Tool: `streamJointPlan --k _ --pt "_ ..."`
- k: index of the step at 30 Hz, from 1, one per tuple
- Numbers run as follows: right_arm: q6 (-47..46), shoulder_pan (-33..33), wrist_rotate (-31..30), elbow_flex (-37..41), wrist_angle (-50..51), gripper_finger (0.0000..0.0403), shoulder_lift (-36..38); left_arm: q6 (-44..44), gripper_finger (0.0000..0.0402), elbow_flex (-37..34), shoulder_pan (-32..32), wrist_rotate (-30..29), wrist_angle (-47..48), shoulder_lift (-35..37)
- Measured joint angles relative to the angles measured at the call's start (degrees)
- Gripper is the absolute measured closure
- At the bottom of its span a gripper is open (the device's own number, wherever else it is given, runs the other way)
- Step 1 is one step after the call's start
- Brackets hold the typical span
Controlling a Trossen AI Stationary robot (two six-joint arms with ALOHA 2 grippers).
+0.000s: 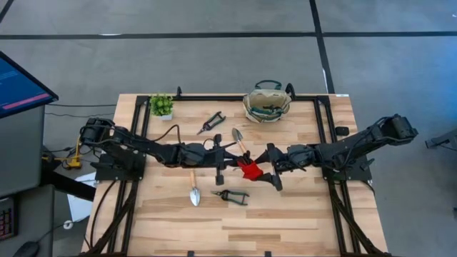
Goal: Pick & Place Garden tools in Gardening bag
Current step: Put the red gloves into the gardening bag
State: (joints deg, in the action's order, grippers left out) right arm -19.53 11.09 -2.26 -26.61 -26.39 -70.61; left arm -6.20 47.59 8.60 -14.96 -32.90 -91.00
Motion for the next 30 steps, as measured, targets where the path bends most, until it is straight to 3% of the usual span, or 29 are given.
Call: streamJointPlan --k 7,19,30 --pt "-0.4 -0.3 -0.7 0.0 0.1 0.0148 0.0 0.0 0.0401 0.0 0.0 1.3 -0.7 0.0" --pt "0.8 -0.7 -0.8 0.0 0.4 0.0377 0.0 0.0 0.0401 0.0 0.0 1.5 -0.7 0.0" --pt "1.9 -0.2 -0.8 0.0 0.6 0.0377 0.0 0.0 0.0369 0.0 0.0 2.8 -1.1 0.0"
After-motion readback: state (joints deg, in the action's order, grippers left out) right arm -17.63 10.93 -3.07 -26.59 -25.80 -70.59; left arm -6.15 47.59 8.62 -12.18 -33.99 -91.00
